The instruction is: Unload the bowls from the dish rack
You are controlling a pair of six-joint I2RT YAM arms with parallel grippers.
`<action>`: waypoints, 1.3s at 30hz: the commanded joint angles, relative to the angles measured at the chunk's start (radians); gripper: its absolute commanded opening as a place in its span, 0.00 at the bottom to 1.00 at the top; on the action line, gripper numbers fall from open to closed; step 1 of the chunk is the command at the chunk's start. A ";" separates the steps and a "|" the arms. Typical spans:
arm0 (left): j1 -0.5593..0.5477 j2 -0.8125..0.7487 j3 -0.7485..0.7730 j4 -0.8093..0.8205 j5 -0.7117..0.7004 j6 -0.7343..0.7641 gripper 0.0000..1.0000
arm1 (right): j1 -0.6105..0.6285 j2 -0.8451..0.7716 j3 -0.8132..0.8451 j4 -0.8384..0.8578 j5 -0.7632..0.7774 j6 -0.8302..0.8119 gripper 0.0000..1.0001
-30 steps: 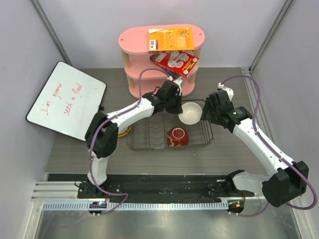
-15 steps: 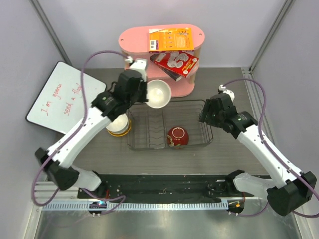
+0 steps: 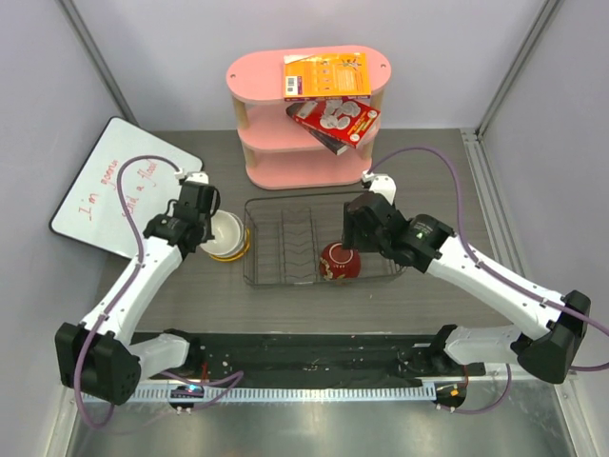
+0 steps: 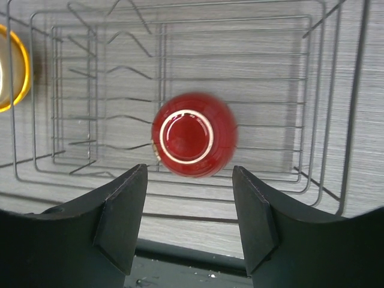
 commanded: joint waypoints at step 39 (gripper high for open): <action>0.135 0.111 0.020 0.164 0.244 -0.125 0.10 | -0.070 -0.009 -0.089 0.048 0.105 -0.073 0.69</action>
